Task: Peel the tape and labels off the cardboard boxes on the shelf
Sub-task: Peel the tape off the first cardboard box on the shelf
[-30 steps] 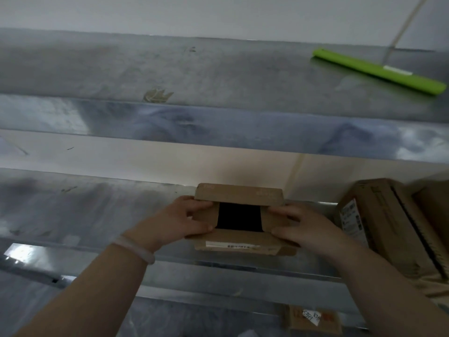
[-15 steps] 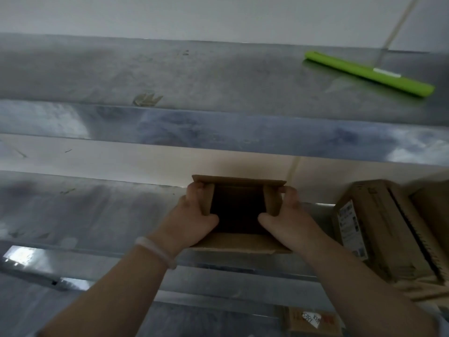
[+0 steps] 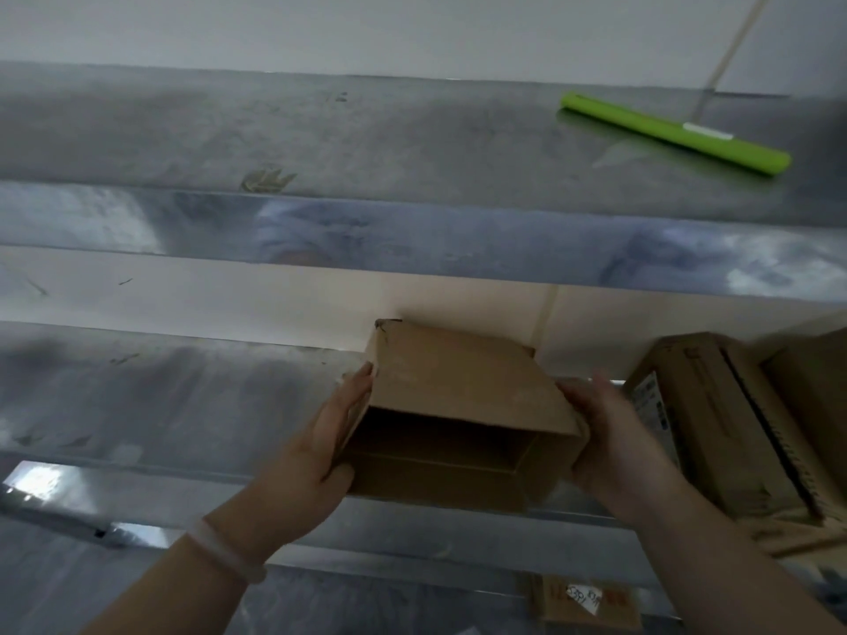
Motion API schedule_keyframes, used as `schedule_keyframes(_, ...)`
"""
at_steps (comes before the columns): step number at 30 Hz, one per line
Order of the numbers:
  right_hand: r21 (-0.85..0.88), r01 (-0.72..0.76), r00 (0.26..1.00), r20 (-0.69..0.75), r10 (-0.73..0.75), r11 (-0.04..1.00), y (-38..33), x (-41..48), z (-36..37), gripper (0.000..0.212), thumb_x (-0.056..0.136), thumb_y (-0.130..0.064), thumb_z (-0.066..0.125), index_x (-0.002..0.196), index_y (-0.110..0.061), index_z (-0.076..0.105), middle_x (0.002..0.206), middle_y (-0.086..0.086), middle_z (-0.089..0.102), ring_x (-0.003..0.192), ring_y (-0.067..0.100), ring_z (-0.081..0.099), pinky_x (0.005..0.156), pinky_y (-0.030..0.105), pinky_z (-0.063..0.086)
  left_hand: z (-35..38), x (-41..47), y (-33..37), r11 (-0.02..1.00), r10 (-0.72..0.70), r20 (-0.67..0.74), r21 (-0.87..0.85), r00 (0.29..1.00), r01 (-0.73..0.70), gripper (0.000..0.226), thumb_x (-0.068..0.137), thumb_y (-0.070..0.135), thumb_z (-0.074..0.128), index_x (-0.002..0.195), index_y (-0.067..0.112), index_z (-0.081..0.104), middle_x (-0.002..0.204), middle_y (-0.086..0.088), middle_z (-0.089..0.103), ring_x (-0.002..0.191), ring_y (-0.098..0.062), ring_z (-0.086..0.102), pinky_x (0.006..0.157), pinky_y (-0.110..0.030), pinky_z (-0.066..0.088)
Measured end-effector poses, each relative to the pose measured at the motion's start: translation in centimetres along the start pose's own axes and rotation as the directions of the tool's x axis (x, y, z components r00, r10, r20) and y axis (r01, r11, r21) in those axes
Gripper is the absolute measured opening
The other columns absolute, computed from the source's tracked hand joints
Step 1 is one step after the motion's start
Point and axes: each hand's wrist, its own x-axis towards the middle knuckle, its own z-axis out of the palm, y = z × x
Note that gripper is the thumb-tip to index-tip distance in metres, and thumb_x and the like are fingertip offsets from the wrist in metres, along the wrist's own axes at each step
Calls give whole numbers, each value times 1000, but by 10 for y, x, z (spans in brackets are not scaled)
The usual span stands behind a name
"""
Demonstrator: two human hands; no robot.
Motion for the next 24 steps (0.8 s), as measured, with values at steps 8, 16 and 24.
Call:
schedule_keyframes(8,-323,-118,983,-171,65,939,25,7,1,52,75,-22,78,123,-22,58,110,4,70,100,28,67,93,51,52,21,-12,-19,998,-6,36,-67,999,8,85,77,1,64,143,37,24,151,21,25,137,-3,32,106,-38,42)
schedule_keyframes(16,-326,-88,973,-231,11,941,44,6,-5,46,82,-3,71,118,-26,54,105,3,69,96,25,66,82,44,55,45,-3,-44,950,-297,-109,69,949,305,95,51,101,27,136,59,27,153,12,13,141,-14,19,112,-32,27)
schedule_keyframes(24,-543,-142,975,-222,22,828,57,11,-19,69,84,-14,73,142,-22,37,120,-1,59,104,18,59,83,33,50,83,7,-58,749,-122,-81,646,989,145,76,77,84,24,140,43,38,129,-5,53,111,-30,56,85,-47,50)
